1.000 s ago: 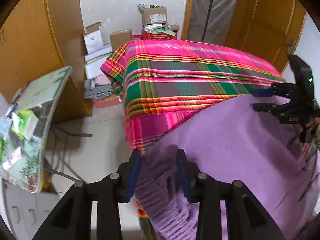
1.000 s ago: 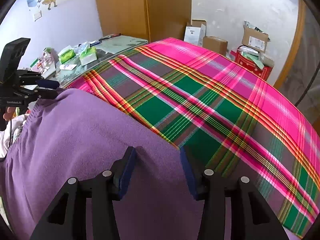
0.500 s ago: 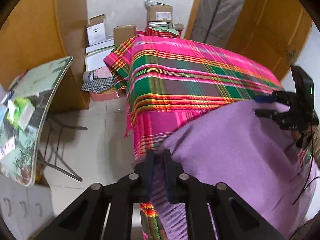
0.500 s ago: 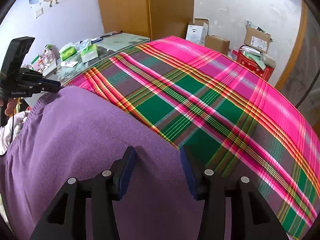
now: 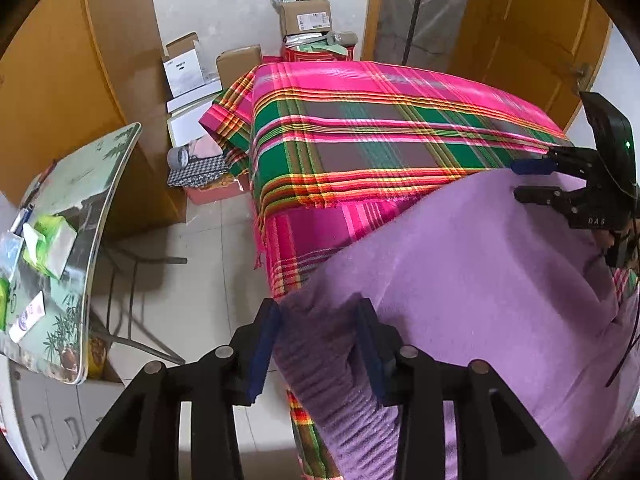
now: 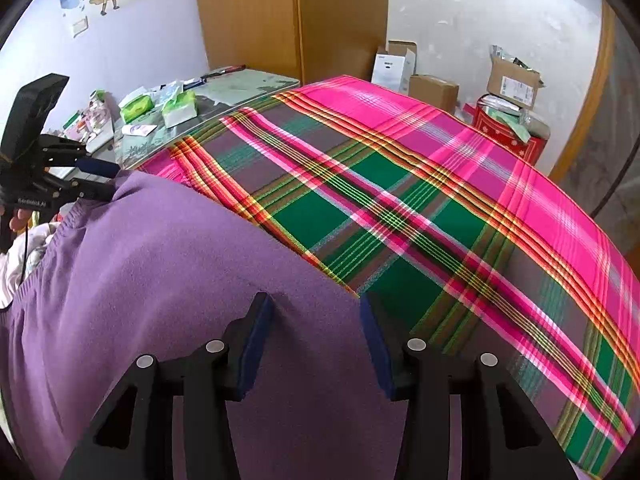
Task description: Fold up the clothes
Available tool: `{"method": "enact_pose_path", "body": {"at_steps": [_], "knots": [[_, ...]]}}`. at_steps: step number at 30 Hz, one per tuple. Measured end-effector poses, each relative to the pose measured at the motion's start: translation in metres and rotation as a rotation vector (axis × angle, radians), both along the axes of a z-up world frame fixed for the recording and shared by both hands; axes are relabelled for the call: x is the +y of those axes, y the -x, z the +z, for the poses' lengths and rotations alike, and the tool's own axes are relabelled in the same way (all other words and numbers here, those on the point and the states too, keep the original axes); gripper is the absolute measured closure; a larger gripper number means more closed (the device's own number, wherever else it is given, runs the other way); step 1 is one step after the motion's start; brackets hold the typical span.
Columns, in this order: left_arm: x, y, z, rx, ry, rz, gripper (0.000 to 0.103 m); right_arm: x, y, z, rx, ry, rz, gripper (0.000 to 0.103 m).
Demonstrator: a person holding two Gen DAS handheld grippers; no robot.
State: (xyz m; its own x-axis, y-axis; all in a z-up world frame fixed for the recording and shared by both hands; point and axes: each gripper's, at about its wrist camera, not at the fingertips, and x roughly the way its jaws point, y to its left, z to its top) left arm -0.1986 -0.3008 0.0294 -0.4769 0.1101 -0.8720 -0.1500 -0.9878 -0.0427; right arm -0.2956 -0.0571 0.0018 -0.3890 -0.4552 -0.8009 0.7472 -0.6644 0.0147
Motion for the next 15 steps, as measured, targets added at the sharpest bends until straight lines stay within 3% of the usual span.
{"method": "enact_pose_path", "body": {"at_steps": [2,4,5,7,8,10,15], "knots": [[-0.002,-0.001,0.000,0.008,-0.004,0.014,0.067,-0.001,-0.001,0.000,0.007,-0.004,0.000,0.056],[-0.004,-0.002,-0.001,0.017,0.023,0.034,0.083,-0.001,-0.002,0.000,0.005,0.000,0.002,0.059],[-0.005,-0.002,0.000,0.020,0.021,0.038,0.085,-0.001,-0.002,0.000,0.002,0.004,0.003,0.062],[-0.008,-0.002,0.003,0.028,-0.008,0.035,0.096,-0.002,-0.005,0.001,-0.001,0.012,0.018,0.081],[-0.007,-0.003,0.005,0.039,-0.009,0.030,0.099,-0.002,-0.007,0.002,-0.001,0.012,0.025,0.083],[-0.003,-0.005,0.009,0.062,0.021,0.017,0.099,-0.004,-0.009,0.002,-0.004,0.012,0.035,0.092],[-0.007,-0.005,0.013,0.094,0.018,0.051,0.099,-0.004,-0.011,0.006,-0.005,0.024,0.017,0.101]]}}
